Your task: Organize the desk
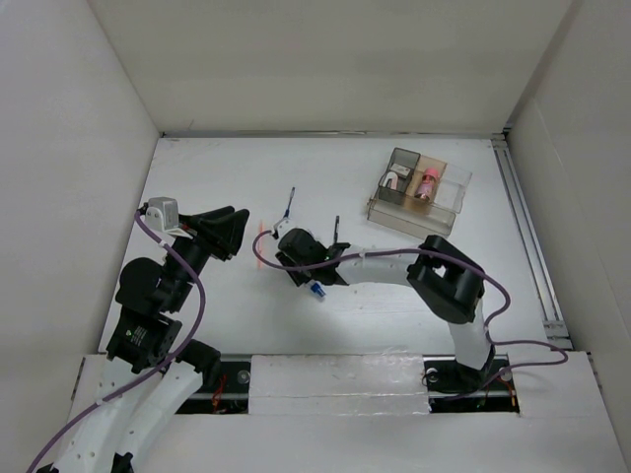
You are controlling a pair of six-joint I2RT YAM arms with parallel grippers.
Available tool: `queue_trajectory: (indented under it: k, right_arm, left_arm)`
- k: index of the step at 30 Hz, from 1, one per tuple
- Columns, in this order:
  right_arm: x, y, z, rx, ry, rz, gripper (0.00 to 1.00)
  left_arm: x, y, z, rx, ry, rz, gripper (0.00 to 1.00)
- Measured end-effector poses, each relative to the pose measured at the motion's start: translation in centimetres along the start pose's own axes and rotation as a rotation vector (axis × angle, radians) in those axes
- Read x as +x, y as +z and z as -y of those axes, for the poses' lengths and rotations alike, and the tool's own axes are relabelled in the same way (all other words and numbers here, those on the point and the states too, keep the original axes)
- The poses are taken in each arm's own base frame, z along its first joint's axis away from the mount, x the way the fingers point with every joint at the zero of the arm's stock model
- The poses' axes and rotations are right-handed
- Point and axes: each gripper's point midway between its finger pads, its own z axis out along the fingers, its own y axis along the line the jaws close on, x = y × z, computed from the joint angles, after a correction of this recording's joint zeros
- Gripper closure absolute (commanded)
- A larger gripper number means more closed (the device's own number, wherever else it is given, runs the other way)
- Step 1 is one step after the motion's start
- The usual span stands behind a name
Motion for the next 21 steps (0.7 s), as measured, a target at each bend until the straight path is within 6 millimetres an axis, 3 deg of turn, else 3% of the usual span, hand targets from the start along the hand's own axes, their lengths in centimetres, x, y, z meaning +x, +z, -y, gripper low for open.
queue_trajectory:
  k: [3, 6, 9, 12, 15, 17, 18, 20, 21]
  right_arm:
    - [0.0, -0.5, -0.2, -0.019, 0.009, 0.001, 0.88]
    - [-0.8, -2.6, 0.4, -0.044, 0.035, 0.028, 0.91]
    - [-4.6, -6.2, 3.1, -0.076, 0.117, 0.133, 0.91]
    - [-9.2, -10.5, 9.6, -0.037, 0.242, 0.294, 0.91]
    - [-11.5, -14.4, 18.7, 0.069, 0.382, 0.435, 0.91]
    - [-10.7, -16.0, 24.2, 0.151, 0.472, 0.481, 0.91]
    - [-9.5, -16.7, 27.7, 0.206, 0.525, 0.496, 0.91]
    - [-6.4, -17.5, 32.6, 0.268, 0.632, 0.501, 0.91]
    - [-6.3, -17.5, 32.6, 0.256, 0.651, 0.503, 0.91]
  left_arm:
    - [0.0, 0.0, 0.0, 0.001, 0.0, 0.0, 0.62]
    - [0.0, 0.0, 0.0, 0.0, 0.0, -0.001, 0.62]
    - [0.1, 0.0, 0.0, 0.001, 0.0, -0.002, 0.62]
    - [0.0, 0.0, 0.0, 0.002, 0.0, -0.001, 0.62]
    - [0.1, 0.0, 0.1, 0.004, 0.0, -0.003, 0.62]
    - [0.0, 0.0, 0.1, 0.007, 0.0, -0.003, 0.62]
    - [0.0, 0.0, 0.1, 0.007, 0.0, -0.003, 0.62]
    - [0.1, 0.0, 0.1, 0.008, 0.0, -0.004, 0.62]
    - [0.1, 0.0, 0.2, 0.009, 0.0, -0.006, 0.62]
